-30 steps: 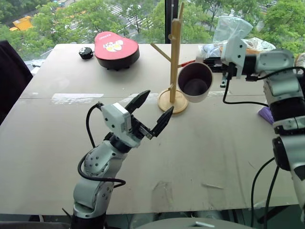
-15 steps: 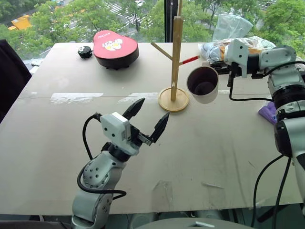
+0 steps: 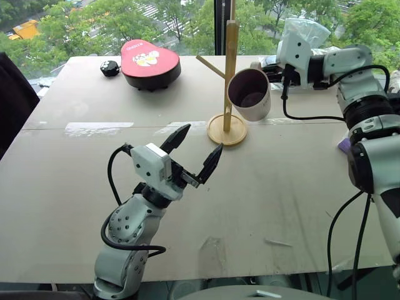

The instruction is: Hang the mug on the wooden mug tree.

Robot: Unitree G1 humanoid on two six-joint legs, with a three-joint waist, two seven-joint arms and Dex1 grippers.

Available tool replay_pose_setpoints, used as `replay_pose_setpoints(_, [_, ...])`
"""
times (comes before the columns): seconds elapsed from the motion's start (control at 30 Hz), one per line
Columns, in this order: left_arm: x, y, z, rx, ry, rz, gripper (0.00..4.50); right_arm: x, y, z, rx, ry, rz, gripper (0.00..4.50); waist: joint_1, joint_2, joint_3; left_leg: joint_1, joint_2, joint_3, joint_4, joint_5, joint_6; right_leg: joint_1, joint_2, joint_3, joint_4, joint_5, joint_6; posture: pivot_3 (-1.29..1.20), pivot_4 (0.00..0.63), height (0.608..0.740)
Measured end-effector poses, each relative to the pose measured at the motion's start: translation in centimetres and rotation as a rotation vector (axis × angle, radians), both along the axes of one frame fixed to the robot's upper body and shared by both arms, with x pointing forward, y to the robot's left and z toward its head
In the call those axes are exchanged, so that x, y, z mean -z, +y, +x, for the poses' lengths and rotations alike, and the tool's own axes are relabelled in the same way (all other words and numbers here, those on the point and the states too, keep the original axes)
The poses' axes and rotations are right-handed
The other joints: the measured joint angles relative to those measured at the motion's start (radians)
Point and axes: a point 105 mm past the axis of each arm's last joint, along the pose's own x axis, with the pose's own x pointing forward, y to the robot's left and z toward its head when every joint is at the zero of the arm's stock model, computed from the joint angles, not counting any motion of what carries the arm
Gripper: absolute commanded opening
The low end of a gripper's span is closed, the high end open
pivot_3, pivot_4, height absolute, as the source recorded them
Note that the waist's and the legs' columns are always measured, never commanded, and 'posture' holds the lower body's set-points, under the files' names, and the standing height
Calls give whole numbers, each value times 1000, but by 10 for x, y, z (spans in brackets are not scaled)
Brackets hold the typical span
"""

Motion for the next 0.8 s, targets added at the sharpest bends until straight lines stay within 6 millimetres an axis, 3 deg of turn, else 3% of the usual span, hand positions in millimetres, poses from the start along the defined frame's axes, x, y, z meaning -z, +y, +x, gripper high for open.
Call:
replay_pose_setpoints(0.1, [0, -1, 0, 1, -1, -5, 4500, 5, 4, 3, 16, 31, -16, 27, 0, 0, 0, 0, 0, 0, 0, 0, 0, 0, 0, -1, 0, 0, 0, 0, 150, 740])
replay_pose_setpoints(0.13, [0, -1, 0, 0, -1, -6, 4500, 6, 4, 3, 23, 41, -15, 282, 1, 0, 0, 0, 0, 0, 0, 0, 0, 0, 0, -1, 0, 0, 0, 0, 150, 740])
replay_pose_setpoints(0.23, [0, 0, 0, -5, 0, -12, 4500, 7, 2, 4, 33, 55, -14, 1221, 1, 0, 0, 0, 0, 0, 0, 0, 0, 0, 0, -1, 0, 0, 0, 0, 150, 740])
replay_pose_setpoints(0.33, [-1, 0, 1, -10, 1, -20, 4500, 4, -2, 4, 45, 49, -1, 2819, 1, 0, 0, 0, 0, 0, 1, 0, 0, 0, 0, -1, 0, 0, 0, 0, 150, 740])
replay_pose_setpoints(0.43, [-1, 0, 1, -13, 2, -23, 4500, -1, -9, 5, 61, 40, 17, 4021, 1, 0, 0, 0, 0, 0, 0, 0, 0, 0, 0, -1, 0, 0, 0, 0, 150, 740])
replay_pose_setpoints(0.63, [1, 1, 1, -14, 8, -23, 4500, 0, -63, -2, 134, 117, 115, 4021, 9, -1, 0, -1, -1, 0, 2, 0, 0, 1, -1, -1, 0, 0, 0, 0, 150, 740])
replay_pose_setpoints(0.7, [5, 1, 0, -17, 24, -19, 4500, 16, -86, -7, 164, 183, 194, 4021, 7, -1, 0, -1, -1, 1, 4, 0, 0, 1, -1, 0, 0, 0, 0, 0, 150, 740])
replay_pose_setpoints(0.8, [13, 2, -2, -13, 47, 0, 4500, 55, -112, -21, 206, 279, 293, 4021, 8, -1, -1, -2, 0, 0, 6, 0, 0, 1, -1, 1, 1, 0, 0, 0, 150, 740])
